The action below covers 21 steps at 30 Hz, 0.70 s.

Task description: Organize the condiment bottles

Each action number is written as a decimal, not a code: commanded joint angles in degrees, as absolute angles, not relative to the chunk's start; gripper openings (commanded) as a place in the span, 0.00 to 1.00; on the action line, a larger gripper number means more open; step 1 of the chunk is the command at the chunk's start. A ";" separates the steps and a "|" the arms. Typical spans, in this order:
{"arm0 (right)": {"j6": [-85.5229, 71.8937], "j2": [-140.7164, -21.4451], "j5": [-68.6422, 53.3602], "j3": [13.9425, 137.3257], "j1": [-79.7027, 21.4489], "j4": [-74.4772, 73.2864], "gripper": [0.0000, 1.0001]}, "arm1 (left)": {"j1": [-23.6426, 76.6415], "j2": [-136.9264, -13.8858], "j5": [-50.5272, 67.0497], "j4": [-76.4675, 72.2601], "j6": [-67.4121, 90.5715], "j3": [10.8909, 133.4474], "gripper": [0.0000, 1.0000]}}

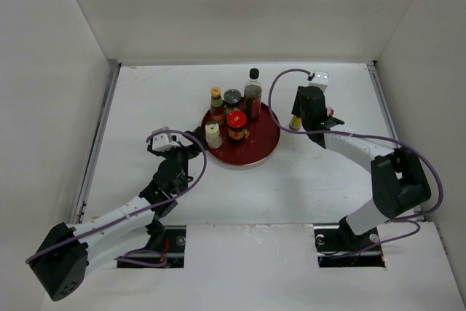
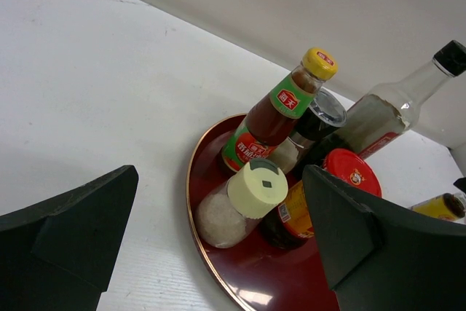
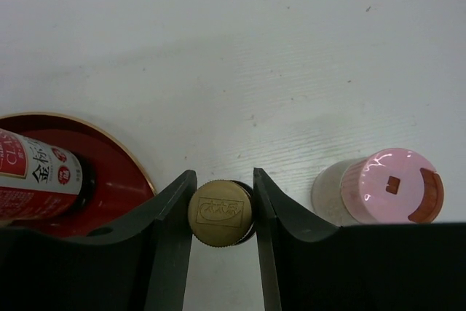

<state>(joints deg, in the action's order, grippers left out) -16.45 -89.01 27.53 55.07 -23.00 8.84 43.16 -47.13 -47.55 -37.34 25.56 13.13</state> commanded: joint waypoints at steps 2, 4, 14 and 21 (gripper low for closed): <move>-14.15 -81.57 30.49 54.93 -25.52 15.65 0.34 | 42.76 -46.76 -47.37 -40.34 26.19 13.01 1.00; -13.63 -80.77 30.59 55.28 -27.28 15.56 0.33 | 42.67 -47.11 -47.37 -40.34 26.19 13.09 1.00; -14.24 -87.35 29.36 61.08 -34.40 17.75 0.33 | 42.85 -47.46 -47.37 -41.13 26.19 12.92 1.00; -14.41 -94.39 29.79 65.21 -36.16 18.90 0.34 | 42.58 -47.81 -47.37 -40.87 26.10 13.09 1.00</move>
<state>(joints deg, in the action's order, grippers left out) -14.37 -94.02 29.32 61.06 -35.51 12.43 43.03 -48.03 -47.55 -38.11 25.58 13.13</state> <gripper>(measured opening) 0.417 0.997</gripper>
